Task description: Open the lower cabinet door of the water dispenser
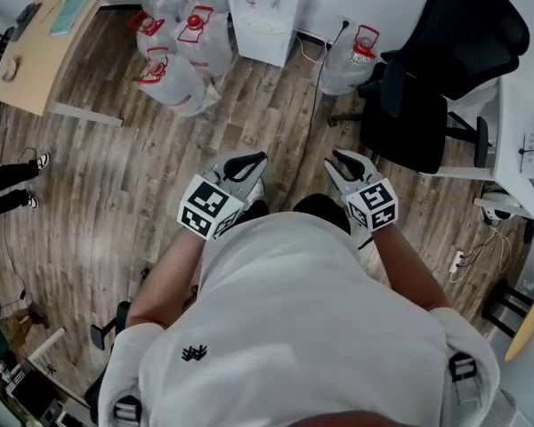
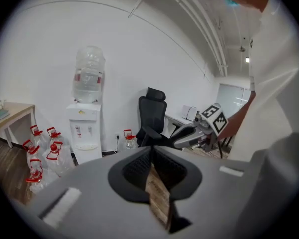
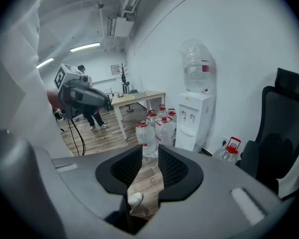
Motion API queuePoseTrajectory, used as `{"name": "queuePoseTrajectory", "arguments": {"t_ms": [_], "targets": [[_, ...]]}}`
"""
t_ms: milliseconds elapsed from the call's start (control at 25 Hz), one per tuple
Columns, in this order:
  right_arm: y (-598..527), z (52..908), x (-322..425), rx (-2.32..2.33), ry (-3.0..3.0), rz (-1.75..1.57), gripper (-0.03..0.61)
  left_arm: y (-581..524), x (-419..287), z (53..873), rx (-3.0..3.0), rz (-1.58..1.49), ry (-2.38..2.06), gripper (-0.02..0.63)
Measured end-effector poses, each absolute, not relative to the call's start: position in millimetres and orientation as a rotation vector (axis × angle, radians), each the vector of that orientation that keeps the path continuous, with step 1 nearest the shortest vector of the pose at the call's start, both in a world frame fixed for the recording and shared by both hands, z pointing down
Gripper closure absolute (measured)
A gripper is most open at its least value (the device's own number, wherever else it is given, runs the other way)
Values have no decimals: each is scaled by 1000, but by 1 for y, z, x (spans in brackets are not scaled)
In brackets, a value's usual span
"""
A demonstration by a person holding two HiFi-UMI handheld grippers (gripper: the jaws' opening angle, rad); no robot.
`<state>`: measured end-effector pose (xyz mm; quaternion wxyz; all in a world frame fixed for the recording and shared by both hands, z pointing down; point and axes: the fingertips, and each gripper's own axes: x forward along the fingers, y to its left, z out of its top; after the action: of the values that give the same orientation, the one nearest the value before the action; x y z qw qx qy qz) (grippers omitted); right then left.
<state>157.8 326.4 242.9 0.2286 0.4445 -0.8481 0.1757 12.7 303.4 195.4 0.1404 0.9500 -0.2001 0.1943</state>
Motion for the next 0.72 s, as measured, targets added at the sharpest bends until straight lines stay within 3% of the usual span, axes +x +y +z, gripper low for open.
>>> {"name": "queuePoseTrajectory", "arguments": {"t_ms": [240,720], "targets": [[264,254,143,1229,-2282,512,500,255,-7,208,2695,550,-538,555],[87,345,192,1149,-2237,595,492,117,28,232,2591,604,-583,555]]}}
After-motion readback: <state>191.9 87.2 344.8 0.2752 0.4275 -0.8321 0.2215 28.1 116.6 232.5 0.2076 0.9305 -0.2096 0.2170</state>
